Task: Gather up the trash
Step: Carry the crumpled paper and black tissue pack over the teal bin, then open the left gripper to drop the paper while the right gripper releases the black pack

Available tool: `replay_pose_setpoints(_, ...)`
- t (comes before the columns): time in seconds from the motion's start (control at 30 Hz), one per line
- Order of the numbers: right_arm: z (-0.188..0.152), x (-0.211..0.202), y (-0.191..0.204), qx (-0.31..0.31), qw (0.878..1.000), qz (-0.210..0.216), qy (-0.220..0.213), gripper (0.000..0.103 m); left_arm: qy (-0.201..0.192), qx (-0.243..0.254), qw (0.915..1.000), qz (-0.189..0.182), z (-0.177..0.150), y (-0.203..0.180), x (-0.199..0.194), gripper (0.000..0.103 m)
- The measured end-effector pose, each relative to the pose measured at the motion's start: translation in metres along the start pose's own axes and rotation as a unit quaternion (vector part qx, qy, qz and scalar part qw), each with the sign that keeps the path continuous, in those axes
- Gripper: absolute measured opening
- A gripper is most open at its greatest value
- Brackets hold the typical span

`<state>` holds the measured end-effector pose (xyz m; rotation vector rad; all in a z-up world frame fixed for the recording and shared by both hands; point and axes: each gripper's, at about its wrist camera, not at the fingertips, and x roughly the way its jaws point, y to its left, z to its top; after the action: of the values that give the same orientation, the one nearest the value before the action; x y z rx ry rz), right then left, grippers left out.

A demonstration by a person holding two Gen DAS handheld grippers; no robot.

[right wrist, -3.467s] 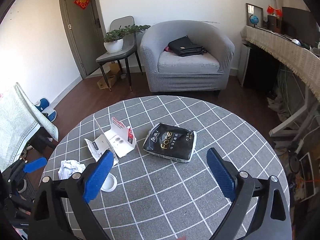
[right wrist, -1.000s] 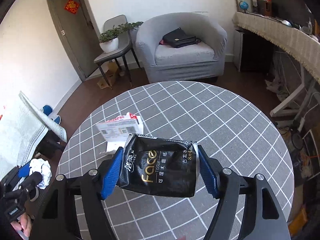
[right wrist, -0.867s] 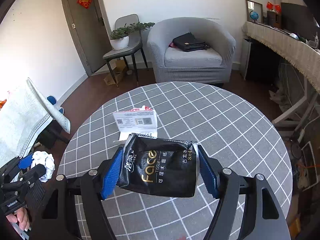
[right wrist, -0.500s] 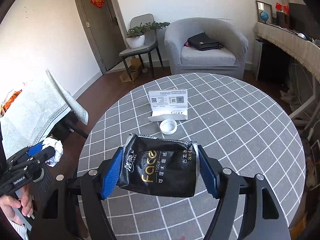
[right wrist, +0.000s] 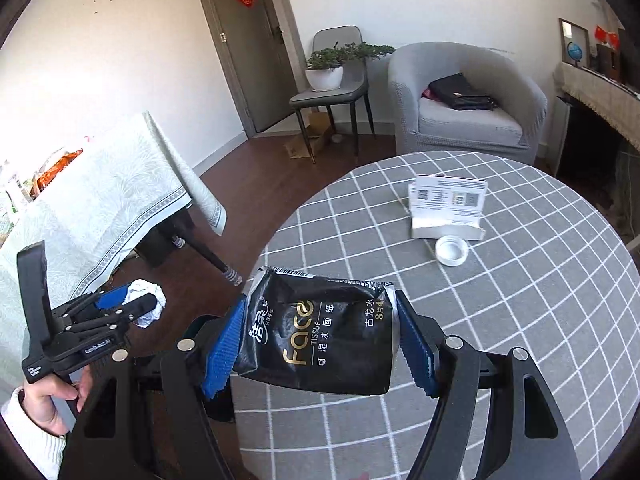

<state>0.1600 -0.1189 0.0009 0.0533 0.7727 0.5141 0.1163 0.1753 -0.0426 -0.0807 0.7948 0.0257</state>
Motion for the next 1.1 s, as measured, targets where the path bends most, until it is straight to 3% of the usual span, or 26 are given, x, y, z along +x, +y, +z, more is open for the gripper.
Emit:
replay_pose_setpoints(0.17, 0.002, 0.02, 0.04, -0.029, 0.999, 0.022, 0.007, 0.072, 0.03, -0.002, 0.9994, 0.018, -0.015, 0.028, 0.016, 0.056)
replay_pose_setpoints(0.43, -0.001, 0.065, 0.107, -0.069, 0.994, 0.071, 0.037, 0.072, 0.07, -0.033, 0.9969, 0.014, -0.037, 0.063, 0.044, 0.056)
replay_pose_setpoints(0.67, -0.011, 0.102, 0.158, -0.101, 0.988, 0.095, 0.069, 0.072, 0.133, -0.048, 0.9898, 0.018, -0.067, 0.093, 0.074, 0.057)
replay_pose_setpoints(0.87, -0.017, 0.132, 0.178, -0.114, 0.984, 0.097, 0.095, 0.072, 0.175, -0.051, 0.9832, 0.016, -0.085, 0.111, 0.094, 0.06)
replay_pose_setpoints(1.1, -0.025, 0.163, 0.188, -0.108, 0.982, 0.092, 0.123, 0.072, 0.173, -0.056, 0.9834, 0.0, -0.091, 0.123, 0.093, 0.071)
